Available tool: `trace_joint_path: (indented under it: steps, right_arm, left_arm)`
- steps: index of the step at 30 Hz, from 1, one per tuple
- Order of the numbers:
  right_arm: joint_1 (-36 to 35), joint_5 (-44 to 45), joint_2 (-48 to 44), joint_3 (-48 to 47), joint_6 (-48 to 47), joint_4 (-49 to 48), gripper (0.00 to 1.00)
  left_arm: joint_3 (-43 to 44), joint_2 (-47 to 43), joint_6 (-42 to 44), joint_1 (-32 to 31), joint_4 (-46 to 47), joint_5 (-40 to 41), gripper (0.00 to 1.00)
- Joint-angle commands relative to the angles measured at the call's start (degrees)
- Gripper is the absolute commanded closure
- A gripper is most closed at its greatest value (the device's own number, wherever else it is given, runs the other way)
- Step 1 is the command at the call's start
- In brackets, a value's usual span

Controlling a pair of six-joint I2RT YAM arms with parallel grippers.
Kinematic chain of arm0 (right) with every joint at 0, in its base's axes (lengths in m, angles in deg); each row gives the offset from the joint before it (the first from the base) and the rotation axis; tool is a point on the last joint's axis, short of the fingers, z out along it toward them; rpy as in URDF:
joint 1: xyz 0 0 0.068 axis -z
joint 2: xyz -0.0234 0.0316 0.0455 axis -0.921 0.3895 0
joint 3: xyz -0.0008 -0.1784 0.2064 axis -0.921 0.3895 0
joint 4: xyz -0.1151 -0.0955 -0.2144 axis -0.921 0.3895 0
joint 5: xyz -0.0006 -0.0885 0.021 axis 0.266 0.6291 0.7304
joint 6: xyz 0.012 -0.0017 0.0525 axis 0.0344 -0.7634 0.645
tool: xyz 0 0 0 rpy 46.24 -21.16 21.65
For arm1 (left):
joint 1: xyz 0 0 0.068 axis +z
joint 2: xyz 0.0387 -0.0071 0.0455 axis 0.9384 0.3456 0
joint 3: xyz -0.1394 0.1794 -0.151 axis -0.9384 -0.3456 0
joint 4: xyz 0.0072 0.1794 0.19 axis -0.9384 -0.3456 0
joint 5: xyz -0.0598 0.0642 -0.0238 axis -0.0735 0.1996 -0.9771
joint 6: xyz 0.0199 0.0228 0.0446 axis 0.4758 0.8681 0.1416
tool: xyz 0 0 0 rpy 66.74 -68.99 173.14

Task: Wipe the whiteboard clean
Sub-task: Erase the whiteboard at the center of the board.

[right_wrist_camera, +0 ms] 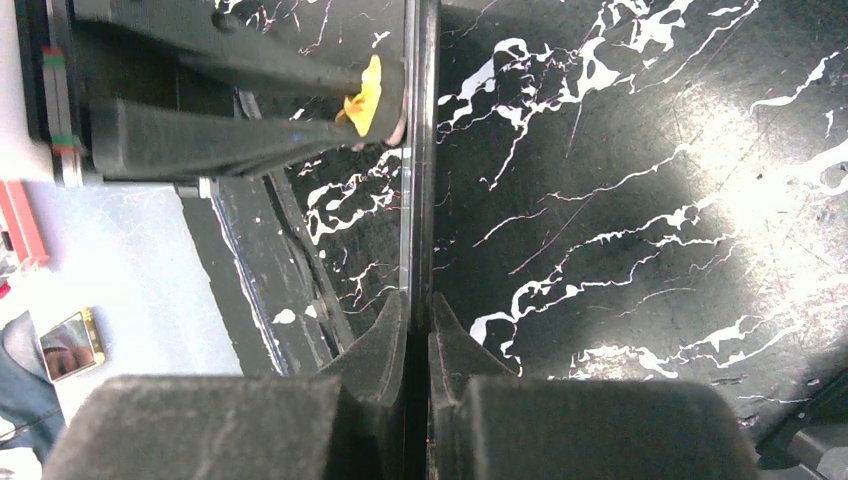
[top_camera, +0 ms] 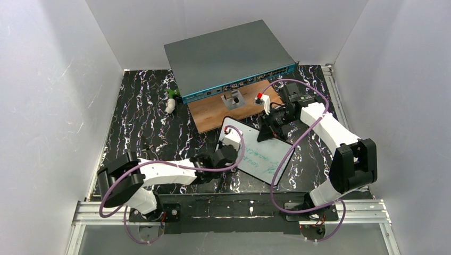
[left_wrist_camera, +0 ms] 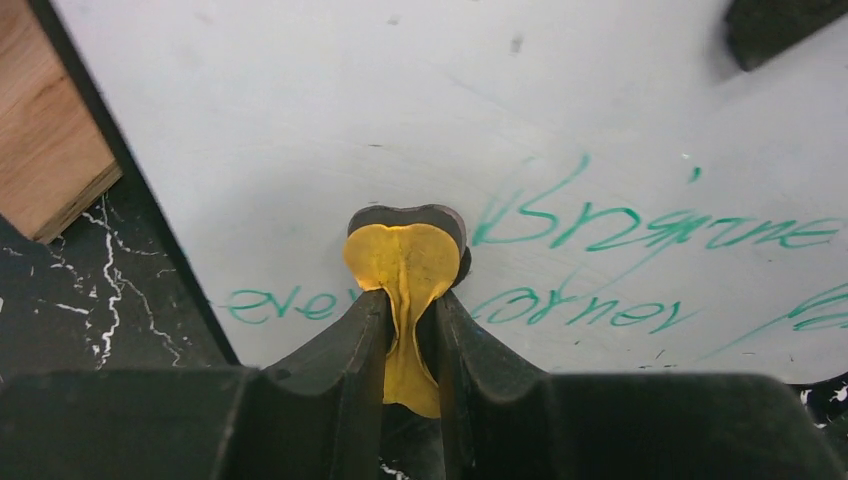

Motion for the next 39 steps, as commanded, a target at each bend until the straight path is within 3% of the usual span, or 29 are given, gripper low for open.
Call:
trace_joint_path:
  steps: [1, 13, 20, 26, 33, 39]
  right_arm:
    - [-1.06, 1.06, 0.24, -0.26, -4.31, 0.90, 0.99]
    - [-1.04, 1.06, 0.13, -0.34, -4.39, 0.98, 0.99]
    - [-1.11, 1.00, 0.11, -0.35, -4.40, 0.98, 0.99]
    - [-1.06, 1.03, 0.20, -0.35, -4.43, 0.98, 0.99]
    - [-1.06, 0.99, 0.12, -0.35, -4.39, 0.98, 0.99]
    - [-1.09, 1.10, 0.10, -0.34, -4.40, 0.98, 0.99]
  left_arm:
    - [4.11, 4.61, 2.38, -4.27, 5.20, 3.38, 1.00]
    - [6.48, 11.54, 1.94, -9.93, 4.89, 17.02, 1.00]
    - [6.10, 13.02, 1.66, -11.86, 4.19, 17.87, 1.00]
    - [8.07, 11.22, 7.86, -11.85, 5.96, 17.90, 1.00]
    - [11.13, 8.79, 14.09, -9.68, 8.07, 15.88, 1.00]
    - [11.96, 7.91, 14.26, -7.61, 8.71, 14.16, 1.00]
